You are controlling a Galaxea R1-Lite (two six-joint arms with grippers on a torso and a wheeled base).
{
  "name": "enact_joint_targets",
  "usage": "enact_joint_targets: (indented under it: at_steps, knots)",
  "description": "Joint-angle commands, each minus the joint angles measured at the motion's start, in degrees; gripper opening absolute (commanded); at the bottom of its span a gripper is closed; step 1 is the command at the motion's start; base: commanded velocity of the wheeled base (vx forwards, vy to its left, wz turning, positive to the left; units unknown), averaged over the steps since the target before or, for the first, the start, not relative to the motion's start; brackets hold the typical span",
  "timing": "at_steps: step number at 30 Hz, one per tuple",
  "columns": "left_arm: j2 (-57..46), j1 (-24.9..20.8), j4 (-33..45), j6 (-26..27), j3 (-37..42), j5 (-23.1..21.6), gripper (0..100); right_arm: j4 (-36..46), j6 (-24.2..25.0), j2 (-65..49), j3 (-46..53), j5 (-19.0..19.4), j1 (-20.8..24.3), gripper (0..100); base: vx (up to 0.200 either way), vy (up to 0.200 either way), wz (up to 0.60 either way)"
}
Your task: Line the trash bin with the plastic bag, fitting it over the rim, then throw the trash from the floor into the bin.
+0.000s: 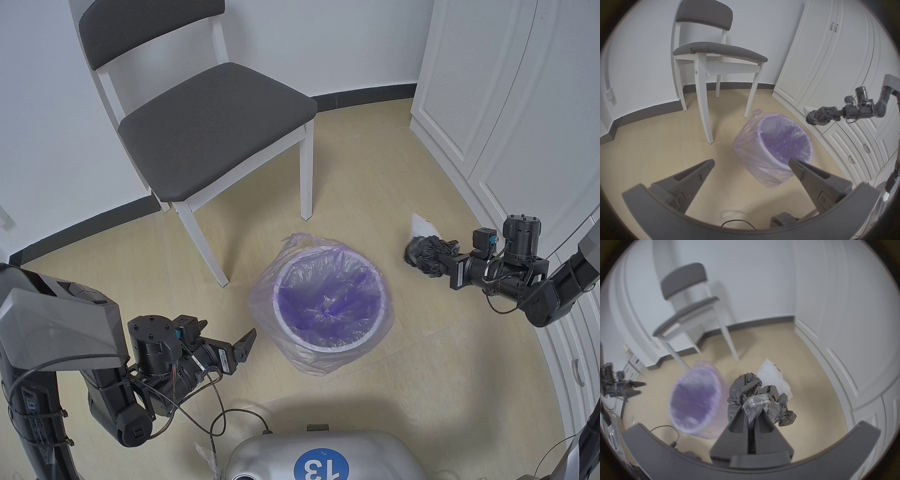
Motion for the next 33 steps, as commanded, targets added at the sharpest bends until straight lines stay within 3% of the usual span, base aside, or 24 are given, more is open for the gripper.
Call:
enact_joint_targets:
  at_steps: [1,3,7,14,33]
  knots:
    - [-1.3,0.1,-1.02,-0.25,0.3,0.37,100,-7.66,1.72,-5.08,7.12,-1.28,10.85,0,0.0,0.0,0.0]
    - [-1.74,0.02,-1.02,-0.34,0.47,0.28,100,-12.06,5.76,-2.01,7.03,-4.18,16.03,0,0.0,0.0,0.0]
    - [-1.83,0.02,-1.02,-0.34,0.47,0.28,100,-16.98,8.05,4.15,6.24,-7.26,19.55,0,0.0,0.0,0.0]
    - [-2.27,0.1,-1.02,-0.51,0.56,0.37,100,-16.19,5.94,7.57,6.85,-7.26,20.34,0,0.0,0.0,0.0]
    - [-1.83,0.46,-1.02,-0.87,0.65,0.37,100,-3.18,-2.23,5.29,10.11,-6.38,20.78,0,0.0,0.0,0.0]
